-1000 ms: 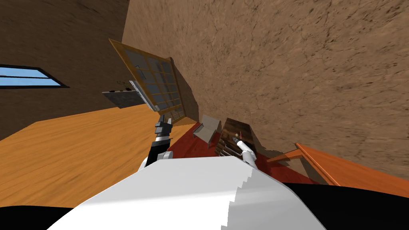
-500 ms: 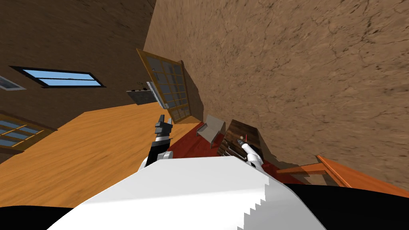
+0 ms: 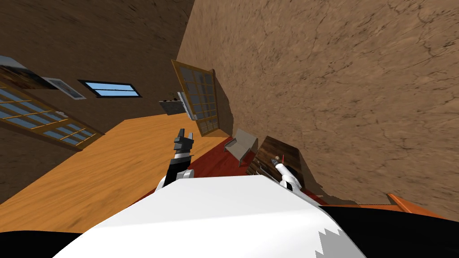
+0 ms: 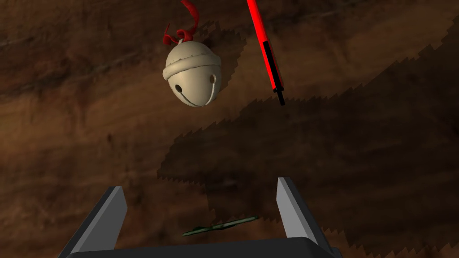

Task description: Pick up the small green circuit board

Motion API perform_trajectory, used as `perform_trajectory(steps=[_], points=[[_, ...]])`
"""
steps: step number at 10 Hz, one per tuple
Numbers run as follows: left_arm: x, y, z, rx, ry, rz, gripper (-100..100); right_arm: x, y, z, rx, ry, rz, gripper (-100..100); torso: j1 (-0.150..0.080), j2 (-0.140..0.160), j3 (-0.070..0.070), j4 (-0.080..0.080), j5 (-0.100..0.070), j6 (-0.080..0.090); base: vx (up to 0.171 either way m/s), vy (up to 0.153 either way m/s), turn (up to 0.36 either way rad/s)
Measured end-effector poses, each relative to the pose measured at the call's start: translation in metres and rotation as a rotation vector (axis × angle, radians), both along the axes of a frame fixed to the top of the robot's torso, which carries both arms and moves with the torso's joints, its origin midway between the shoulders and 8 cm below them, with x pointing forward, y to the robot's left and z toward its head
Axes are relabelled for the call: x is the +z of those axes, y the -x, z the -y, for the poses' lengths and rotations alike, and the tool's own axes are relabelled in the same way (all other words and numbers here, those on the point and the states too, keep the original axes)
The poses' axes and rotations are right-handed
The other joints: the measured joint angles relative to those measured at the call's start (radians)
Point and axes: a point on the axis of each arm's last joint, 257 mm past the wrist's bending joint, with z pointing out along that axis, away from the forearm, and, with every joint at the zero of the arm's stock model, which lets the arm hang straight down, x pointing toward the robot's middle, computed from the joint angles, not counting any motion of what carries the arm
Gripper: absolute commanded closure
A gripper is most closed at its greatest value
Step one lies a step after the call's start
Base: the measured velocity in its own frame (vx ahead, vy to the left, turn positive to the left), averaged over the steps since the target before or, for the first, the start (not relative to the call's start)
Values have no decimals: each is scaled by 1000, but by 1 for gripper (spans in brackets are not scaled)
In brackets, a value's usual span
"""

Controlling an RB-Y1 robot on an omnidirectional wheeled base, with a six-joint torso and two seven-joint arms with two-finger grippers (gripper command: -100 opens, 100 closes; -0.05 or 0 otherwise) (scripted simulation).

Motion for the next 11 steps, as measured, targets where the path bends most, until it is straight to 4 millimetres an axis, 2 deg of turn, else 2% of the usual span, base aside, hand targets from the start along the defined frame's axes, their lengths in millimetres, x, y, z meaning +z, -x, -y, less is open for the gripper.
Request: perform_trajectory(steps=[1, 5, 6, 7, 9, 10, 11], points=[[0, 0, 0, 0, 0, 0, 0, 0, 1, 0, -2, -2, 0, 100, 0, -2, -1, 0, 0, 0, 0, 0, 0], [0, 0, 0, 0, 0, 0, 0, 0, 1, 0, -2, -2, 0, 100, -1, -3, -2, -1, 0, 0, 0, 0, 0], [0, 0, 0, 0, 0, 0, 0, 0, 1, 0, -2, -2, 0, 0, -1, -3, -2, -1, 0, 0, 0, 0, 0], [0, 0, 0, 0, 0, 0, 0, 0, 1, 0, -2, -2, 0, 100, -1, -3, -2, -1, 0, 0, 37, -14, -251], [0, 0, 0, 0, 0, 0, 0, 1, -16, -19, 47, -4, -1, 100, -2, -6, -3, -2, 0, 3, 75, -11, -415], [0, 0, 0, 0, 0, 0, 0, 0, -27, -31, 80, -9, -4, 100, -2, -7, -4, -2, -1, 2, 48, 2, -86], [0, 0, 0, 0, 0, 0, 0, 0, -30, -37, 95, -7, -6, 100, -1, -6, -4, -1, -1, -1, 40, -9, -184]])
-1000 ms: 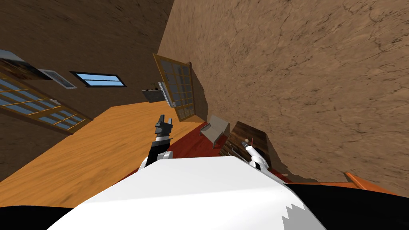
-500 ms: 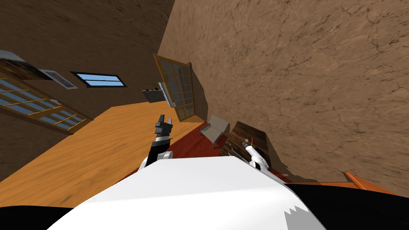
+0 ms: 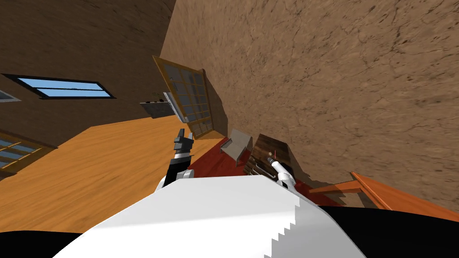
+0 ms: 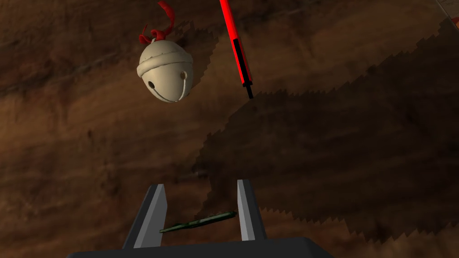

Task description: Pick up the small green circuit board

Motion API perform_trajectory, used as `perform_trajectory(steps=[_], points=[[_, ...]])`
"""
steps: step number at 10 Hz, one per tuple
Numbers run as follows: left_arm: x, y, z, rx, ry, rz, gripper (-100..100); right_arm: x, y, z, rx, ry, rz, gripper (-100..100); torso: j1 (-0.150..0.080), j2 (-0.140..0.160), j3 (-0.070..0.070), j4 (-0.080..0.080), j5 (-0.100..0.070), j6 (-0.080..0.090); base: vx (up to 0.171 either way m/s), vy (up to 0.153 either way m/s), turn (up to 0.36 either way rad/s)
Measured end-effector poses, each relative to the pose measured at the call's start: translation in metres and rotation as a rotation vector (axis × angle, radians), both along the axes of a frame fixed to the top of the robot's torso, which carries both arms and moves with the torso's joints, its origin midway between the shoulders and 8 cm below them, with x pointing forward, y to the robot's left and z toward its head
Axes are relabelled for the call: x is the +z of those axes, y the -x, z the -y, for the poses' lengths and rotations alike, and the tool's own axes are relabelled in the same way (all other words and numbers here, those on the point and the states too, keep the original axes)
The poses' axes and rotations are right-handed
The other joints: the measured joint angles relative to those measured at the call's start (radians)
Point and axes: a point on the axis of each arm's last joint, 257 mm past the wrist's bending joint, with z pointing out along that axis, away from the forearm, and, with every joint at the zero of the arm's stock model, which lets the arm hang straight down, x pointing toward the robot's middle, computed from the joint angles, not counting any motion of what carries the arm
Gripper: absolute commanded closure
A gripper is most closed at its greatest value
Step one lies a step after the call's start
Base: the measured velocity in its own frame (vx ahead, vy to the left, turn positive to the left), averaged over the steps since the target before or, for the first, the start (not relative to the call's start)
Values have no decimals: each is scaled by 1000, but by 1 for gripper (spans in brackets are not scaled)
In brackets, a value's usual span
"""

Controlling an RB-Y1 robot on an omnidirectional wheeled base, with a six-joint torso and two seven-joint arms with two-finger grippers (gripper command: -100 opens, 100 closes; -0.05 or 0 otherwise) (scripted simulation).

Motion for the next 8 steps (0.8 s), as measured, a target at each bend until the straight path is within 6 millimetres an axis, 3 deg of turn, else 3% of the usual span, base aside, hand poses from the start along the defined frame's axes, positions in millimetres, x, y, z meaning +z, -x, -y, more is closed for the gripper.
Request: perform_trajectory(steps=[4, 8], points=[[0, 0, 0, 0, 0, 0, 0, 5, -36, -56, 125, -4, 2, 100, 0, -1, -1, -1, 0, 1, 69, -2, -367], [0, 0, 0, 0, 0, 0, 0, 14, -73, -105, 230, -2, 8, 100, 0, 1, 0, 0, 1, 1, 43, 2, -194]])
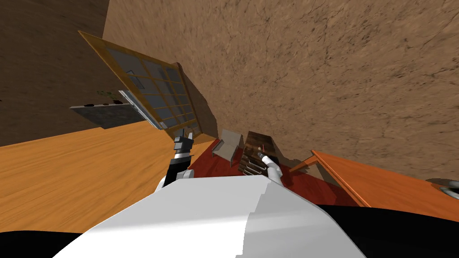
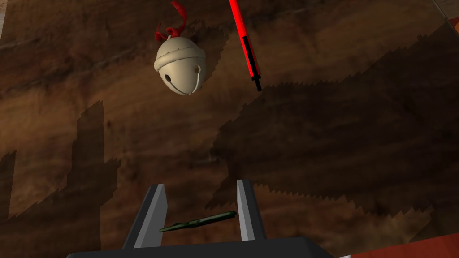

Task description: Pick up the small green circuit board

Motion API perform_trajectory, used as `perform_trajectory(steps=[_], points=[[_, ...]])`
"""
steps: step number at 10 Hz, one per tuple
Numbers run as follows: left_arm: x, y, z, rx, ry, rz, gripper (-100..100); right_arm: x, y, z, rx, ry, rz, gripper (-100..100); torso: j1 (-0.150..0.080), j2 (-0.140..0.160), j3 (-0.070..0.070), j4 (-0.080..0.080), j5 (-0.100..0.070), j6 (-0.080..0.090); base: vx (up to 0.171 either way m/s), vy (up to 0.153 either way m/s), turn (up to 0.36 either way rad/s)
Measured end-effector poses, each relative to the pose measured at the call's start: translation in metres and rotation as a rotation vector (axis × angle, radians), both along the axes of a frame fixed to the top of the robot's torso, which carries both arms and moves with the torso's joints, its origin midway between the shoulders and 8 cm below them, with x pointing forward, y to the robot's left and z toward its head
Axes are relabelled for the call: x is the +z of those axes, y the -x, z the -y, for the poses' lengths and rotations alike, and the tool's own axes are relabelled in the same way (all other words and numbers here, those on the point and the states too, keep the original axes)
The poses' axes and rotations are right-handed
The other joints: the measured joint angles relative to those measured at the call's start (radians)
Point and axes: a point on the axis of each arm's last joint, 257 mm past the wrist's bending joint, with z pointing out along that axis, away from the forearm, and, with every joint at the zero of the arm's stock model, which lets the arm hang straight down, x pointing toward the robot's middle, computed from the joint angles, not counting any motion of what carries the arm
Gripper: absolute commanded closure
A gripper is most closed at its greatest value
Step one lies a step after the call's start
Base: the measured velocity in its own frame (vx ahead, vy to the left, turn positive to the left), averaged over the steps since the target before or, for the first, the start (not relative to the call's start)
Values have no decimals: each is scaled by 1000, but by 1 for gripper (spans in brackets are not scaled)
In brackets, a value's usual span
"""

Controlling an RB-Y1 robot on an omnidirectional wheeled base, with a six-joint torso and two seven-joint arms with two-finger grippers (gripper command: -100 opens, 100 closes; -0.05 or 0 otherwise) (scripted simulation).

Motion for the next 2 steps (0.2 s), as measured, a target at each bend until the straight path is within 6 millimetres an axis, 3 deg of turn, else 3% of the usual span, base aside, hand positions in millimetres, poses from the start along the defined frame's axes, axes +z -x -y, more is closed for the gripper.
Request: perform_trajectory(steps=[1, 2], points=[[0, 0, 0, 0, 0, 0, 0, 2, -2, -4, 14, 1, 2, 100, 0, 0, 0, 0, 0, -1, 15, 5, -11], [0, 0, 0, 0, 0, 0, 0, 2, -2, -5, 15, 1, 1, 0, 0, 1, 1, 0, 0, -1, 0, 0, 0]])
